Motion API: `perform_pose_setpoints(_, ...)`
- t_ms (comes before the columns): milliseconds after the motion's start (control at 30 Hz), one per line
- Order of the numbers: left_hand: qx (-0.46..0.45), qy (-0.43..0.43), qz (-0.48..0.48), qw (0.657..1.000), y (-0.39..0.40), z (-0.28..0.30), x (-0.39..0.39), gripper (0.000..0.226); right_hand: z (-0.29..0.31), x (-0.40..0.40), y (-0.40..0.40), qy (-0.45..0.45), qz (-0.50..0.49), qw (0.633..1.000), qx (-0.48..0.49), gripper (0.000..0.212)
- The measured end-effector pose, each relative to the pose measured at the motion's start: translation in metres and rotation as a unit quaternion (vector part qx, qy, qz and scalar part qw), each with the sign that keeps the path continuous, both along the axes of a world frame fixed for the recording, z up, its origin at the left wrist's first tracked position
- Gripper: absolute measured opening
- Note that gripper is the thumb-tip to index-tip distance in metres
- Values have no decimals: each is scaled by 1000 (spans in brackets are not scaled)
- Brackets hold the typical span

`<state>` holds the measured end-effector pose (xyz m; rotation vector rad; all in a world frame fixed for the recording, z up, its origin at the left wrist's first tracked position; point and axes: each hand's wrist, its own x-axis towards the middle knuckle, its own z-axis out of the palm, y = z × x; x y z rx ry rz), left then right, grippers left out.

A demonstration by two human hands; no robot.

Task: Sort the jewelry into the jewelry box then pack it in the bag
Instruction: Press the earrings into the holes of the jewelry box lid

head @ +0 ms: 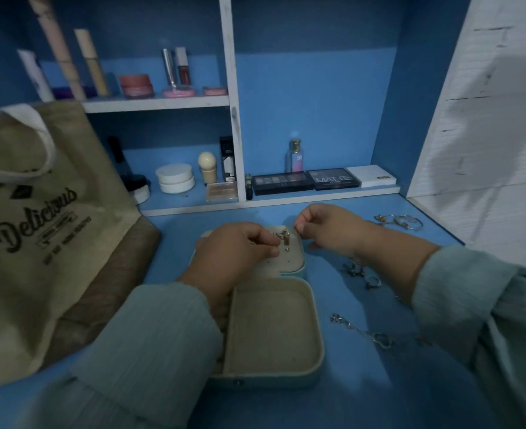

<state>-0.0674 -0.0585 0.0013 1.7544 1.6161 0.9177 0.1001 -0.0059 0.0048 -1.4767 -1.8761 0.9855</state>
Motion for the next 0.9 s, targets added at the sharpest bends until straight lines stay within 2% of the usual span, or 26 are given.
perform_pose_setpoints(133, -6, -4, -21, 1000, -5, 4, 5, 17, 1, 0, -3, 15, -10, 1000, 0, 20)
perform_pose_setpoints(300, 26, 69, -24, 997, -7, 8, 7, 13, -2, -2, -3, 117, -25, 991, -59, 18)
perform_pose_setpoints(500, 24, 72, -43, 996, -5, 5, 5, 9, -3, -6, 2, 211, -45, 972, -96, 21)
perform_pose_setpoints(667, 6, 65, -40, 997, -3, 4, 7, 15, -3, -6, 3, 198, -48, 975, -94, 23)
perform_pose_setpoints(800, -13, 38, -57, 998, -1, 5, 6, 17, 0, -10, 5, 136, -43, 987, -79, 23)
perform_pose_setpoints(900, -6, 65, -69, 995, 2, 7, 4, 18, 4, -15, 7, 80, -23, 994, -69, 22)
